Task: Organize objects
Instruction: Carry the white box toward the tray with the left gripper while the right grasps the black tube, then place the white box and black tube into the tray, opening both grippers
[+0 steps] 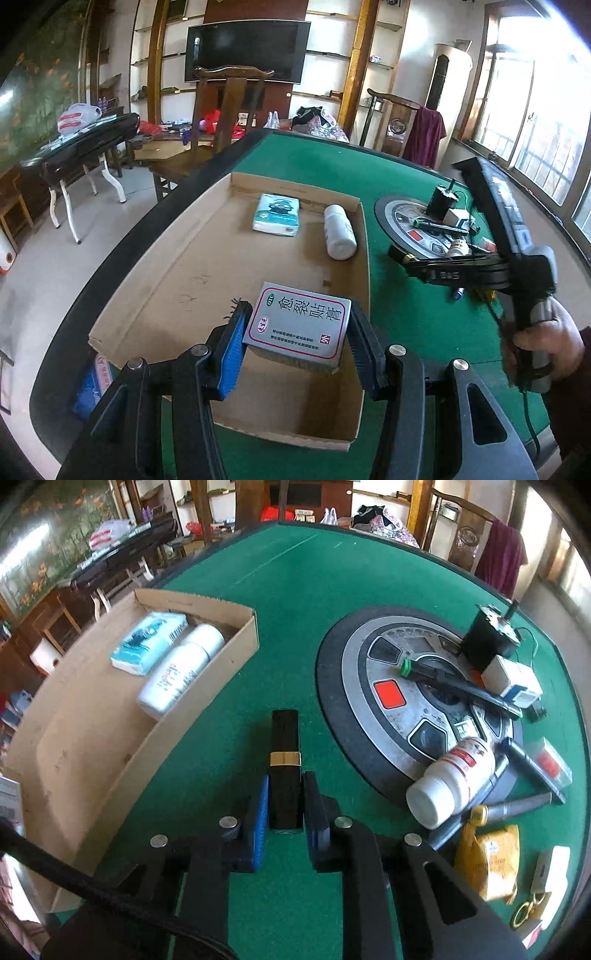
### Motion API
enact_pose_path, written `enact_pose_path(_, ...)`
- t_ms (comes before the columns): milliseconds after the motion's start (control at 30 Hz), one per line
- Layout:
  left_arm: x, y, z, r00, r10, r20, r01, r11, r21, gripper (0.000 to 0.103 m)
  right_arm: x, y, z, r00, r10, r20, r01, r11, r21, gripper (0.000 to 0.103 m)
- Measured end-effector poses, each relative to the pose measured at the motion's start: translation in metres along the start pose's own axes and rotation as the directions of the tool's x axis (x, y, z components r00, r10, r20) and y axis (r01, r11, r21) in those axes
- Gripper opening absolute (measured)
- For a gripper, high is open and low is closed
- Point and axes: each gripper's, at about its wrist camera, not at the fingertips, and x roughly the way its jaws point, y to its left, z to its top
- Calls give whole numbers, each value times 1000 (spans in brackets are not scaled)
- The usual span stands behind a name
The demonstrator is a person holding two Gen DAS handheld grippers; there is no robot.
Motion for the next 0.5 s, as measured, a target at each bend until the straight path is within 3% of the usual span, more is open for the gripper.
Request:
enact_pose_path(300, 0, 10, 2, 999, 35, 3, -35, 999, -5, 46, -46, 8, -12, 996, 40, 80, -40, 999, -2, 15)
enact_pose_path(500, 0, 16, 3, 999, 38, 7, -38, 999, -10, 46, -58, 24, 8, 992, 62, 113, -58, 998, -34, 13)
